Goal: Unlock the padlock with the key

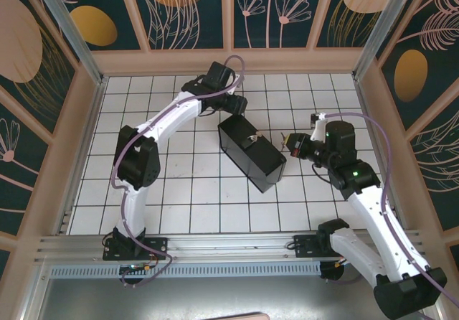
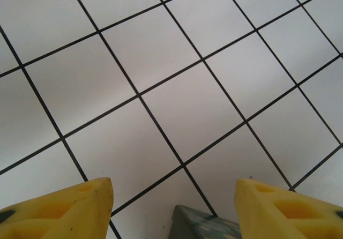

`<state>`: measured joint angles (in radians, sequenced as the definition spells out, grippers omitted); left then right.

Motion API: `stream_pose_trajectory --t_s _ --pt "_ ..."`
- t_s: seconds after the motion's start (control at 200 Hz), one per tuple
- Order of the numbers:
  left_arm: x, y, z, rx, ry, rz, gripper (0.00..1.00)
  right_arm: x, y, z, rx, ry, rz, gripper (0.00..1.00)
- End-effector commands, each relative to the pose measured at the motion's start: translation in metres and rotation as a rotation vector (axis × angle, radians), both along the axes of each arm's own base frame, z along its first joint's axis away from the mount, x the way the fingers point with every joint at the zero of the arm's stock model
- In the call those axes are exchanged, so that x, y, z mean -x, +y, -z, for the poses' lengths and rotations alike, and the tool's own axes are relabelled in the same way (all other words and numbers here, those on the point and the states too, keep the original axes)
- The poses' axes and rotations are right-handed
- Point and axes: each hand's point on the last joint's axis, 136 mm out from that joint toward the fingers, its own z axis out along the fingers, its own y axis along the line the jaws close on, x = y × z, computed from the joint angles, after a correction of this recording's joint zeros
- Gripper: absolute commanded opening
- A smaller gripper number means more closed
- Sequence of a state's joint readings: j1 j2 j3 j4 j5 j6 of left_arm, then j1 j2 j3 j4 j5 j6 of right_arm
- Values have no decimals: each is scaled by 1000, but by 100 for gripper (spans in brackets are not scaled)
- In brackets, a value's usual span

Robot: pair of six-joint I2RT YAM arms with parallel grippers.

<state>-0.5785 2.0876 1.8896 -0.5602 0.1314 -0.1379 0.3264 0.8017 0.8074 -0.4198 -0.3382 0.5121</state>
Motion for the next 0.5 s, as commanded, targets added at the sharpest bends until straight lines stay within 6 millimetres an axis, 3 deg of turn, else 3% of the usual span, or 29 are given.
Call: stream_pose_trajectory --t_s 0.0,0.155,0.255,0.345,0.495 --pt "21 15 12 -39 61 24 62 7 9 -12 -38 -21 1 0" --pt "25 2 -9 26 69 93 60 17 20 -15 -25 -16 -8 0" --pt "45 1 9 9 150 167 56 20 21 -20 -30 -24 -3 0" --pt "66 14 29 -18 196 179 53 23 21 -25 -38 -37 3 0" --pt "94 37 30 -27 191 143 53 26 23 -27 -43 -30 -15 0"
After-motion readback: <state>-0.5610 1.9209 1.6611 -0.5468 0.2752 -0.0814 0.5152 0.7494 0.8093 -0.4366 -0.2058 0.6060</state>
